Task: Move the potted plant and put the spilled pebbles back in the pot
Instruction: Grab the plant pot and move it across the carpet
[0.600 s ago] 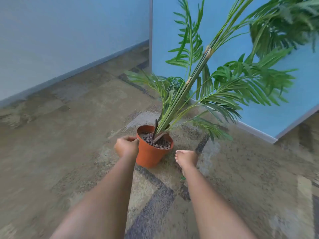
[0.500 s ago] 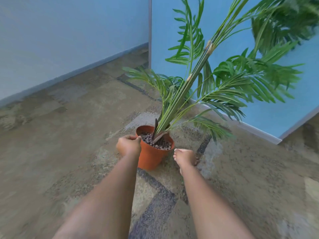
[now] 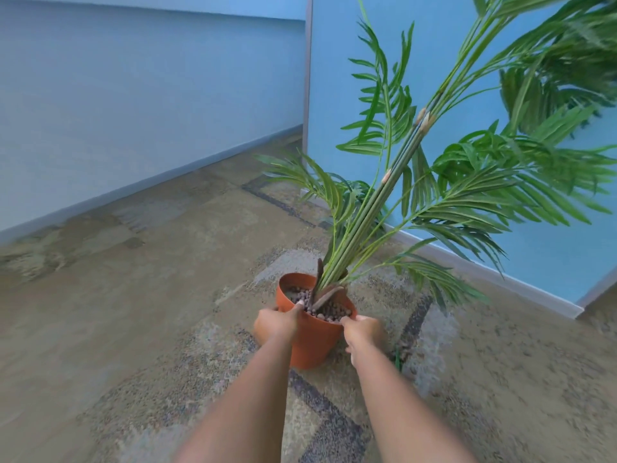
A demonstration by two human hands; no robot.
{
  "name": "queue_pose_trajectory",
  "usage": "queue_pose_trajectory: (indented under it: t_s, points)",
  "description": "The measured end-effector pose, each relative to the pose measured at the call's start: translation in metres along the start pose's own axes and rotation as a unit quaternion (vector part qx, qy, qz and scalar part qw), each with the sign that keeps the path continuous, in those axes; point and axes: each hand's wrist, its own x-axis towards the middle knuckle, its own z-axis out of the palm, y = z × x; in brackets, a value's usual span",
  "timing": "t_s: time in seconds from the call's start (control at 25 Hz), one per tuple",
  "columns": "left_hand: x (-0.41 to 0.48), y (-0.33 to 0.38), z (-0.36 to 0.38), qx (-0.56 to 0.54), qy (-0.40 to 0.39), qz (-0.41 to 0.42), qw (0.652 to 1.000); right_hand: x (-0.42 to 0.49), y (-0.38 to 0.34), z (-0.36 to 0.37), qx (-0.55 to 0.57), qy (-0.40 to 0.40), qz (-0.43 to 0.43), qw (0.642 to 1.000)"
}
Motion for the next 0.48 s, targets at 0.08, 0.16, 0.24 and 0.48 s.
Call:
queue_pose_trajectory:
  t_s: [0.08,0.16,0.24,0.48]
  points:
    - [0.005,-0.004,-0.002,-0.025,-0.005,0.001,1.0,-0.001,0.0,0.008,0.045,-0.001,0.013,0.999]
    - [0.01,-0.015,-0.003,-0.057,-0.009,-0.001,0.998,-0.006,0.004,0.015,0.068,0.002,0.011,0.998]
    - [0.01,-0.028,-0.006,-0.102,-0.008,-0.015,0.995,-0.013,0.009,0.02,0.072,0.008,-0.006,0.997]
    - [-0.003,-0.063,0.002,-0.215,0.048,-0.036,0.975,-0.019,0.009,0.018,-0.044,0.032,-0.11,0.992]
